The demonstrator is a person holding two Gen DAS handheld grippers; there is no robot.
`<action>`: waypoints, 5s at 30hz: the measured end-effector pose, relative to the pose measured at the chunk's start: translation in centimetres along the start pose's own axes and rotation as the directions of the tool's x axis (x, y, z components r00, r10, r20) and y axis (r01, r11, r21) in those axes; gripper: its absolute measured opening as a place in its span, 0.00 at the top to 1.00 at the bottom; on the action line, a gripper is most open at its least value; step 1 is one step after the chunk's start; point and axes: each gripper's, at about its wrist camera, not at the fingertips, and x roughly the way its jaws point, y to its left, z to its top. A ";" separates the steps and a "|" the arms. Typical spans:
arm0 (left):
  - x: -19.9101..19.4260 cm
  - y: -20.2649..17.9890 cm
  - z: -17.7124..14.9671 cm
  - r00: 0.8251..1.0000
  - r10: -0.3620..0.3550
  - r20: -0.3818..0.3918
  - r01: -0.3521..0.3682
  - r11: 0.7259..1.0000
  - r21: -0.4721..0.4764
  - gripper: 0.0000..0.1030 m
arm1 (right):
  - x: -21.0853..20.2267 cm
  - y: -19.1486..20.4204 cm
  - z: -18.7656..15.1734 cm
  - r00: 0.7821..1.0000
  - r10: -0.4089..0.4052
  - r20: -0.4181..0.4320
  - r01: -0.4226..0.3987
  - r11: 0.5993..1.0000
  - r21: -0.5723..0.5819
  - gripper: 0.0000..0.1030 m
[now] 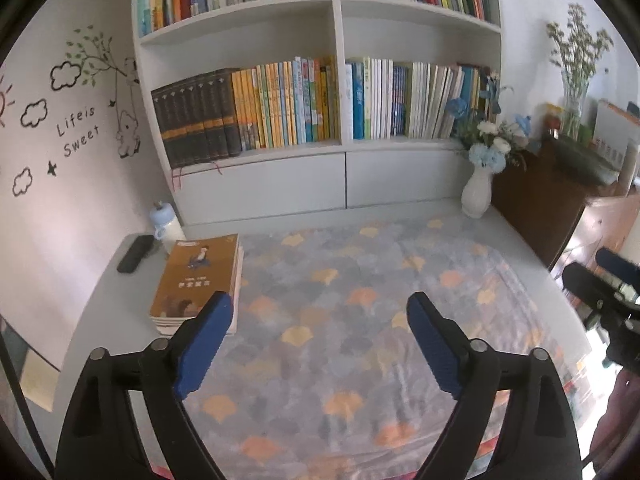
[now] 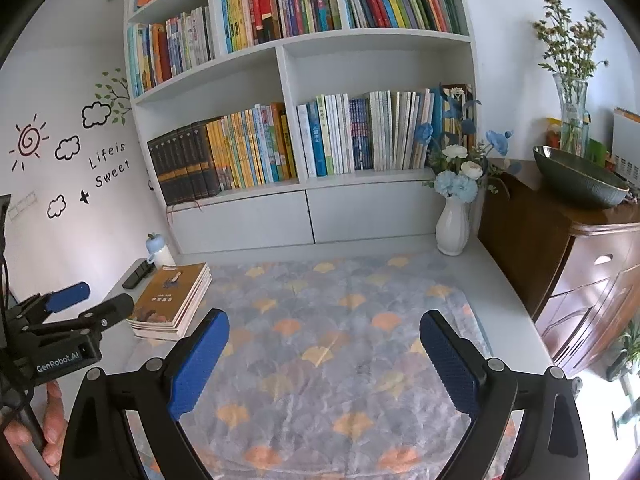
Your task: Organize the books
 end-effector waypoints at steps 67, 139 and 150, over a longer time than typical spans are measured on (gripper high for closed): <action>10.0 5.4 2.4 0.990 0.021 -0.141 -0.027 0.999 -0.045 0.01 | 11.1 2.2 1.6 0.985 -0.049 -0.168 0.058 0.997 0.051 0.07; 9.6 5.5 1.7 0.987 0.034 -0.156 -0.041 0.998 -0.038 0.01 | 10.7 2.0 0.7 0.983 -0.021 -0.182 0.031 0.998 0.052 0.07; 9.7 5.6 1.6 0.987 0.032 -0.158 -0.039 0.999 -0.038 0.01 | 11.1 2.0 0.7 0.982 -0.011 -0.189 0.020 0.999 0.047 0.07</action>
